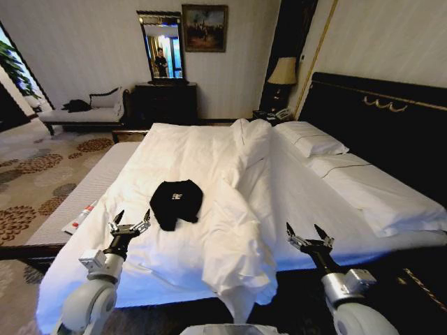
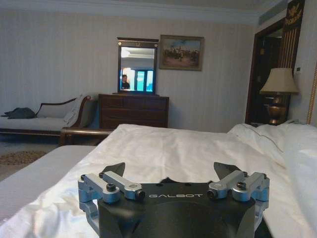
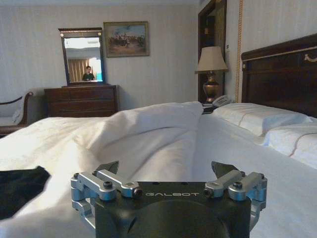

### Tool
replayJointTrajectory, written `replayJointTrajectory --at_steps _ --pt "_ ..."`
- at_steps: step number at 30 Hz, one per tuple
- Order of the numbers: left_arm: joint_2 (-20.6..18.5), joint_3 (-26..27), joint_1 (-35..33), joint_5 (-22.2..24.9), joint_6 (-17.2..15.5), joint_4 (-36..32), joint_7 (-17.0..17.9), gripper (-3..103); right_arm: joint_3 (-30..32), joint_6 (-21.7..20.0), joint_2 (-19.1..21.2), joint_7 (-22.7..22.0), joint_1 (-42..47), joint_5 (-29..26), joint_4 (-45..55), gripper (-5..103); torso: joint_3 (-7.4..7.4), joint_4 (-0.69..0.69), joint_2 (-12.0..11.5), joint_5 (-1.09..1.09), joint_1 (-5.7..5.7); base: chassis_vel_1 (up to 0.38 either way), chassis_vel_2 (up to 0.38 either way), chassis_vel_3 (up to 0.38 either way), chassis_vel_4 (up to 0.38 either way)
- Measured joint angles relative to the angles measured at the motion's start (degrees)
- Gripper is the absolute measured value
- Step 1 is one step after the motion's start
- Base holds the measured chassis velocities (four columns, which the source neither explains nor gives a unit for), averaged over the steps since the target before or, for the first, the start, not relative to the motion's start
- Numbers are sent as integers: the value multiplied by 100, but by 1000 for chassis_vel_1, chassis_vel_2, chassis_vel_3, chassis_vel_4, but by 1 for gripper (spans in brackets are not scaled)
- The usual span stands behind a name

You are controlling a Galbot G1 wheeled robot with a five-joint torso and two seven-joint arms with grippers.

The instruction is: Fold the clothes on the bed.

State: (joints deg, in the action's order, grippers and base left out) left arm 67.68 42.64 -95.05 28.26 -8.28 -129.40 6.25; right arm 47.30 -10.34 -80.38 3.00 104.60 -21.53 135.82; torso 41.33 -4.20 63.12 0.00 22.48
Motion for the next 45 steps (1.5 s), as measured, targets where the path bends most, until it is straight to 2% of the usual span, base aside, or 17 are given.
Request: replayJointTrajectory --at_steps 7,11,12,14,16,20,25,30,38,45 --pt "9 2 -2 0 4 3 -4 100 -33 -241 19 -133 30 -405 267 100 0 -1 0 -1 0 121 194 -135 -193" --pt "25 2 -7 -9 7 15 -5 100 -22 -983 207 -355 40 -1227 698 100 0 0 0 -3 0 48 70 -49 -62" --pt "25 2 -7 -9 7 15 -5 100 -22 -983 207 -355 40 -1227 698 100 0 0 0 -3 0 0 0 0 0" --pt "30 -1 -10 -13 8 18 -8 100 18 -1259 324 -427 7 -1497 749 100 0 0 0 -1 0 0 0 0 0" --pt "35 -3 -18 -16 12 19 -14 100 68 -1619 577 -496 -115 -1623 725 100 0 0 0 3 0 0 0 0 0" --pt "31 -3 -18 -16 14 31 -18 100 55 -1948 878 -594 -247 -1815 533 100 0 0 -1 2 0 0 0 0 0" --pt "1 5 -33 -16 15 37 -15 100 -51 -2042 1189 -652 -552 -1612 68 100 0 0 -1 0 0 0 0 0 0" --pt "-23 -46 16 -53 -6 57 9 100 -96 -2216 1338 -749 -681 -1897 81 100 0 -1 0 1 0 0 0 0 0" --pt "-80 -146 94 -140 -28 65 61 100 -414 -2337 1597 -812 -697 -1711 15 100 0 0 0 0 0 0 0 0 0" --pt "-146 -162 126 -158 -27 71 62 100 -681 -2607 1849 -989 -736 -2025 -57 100 0 0 0 0 0 0 0 0 0"
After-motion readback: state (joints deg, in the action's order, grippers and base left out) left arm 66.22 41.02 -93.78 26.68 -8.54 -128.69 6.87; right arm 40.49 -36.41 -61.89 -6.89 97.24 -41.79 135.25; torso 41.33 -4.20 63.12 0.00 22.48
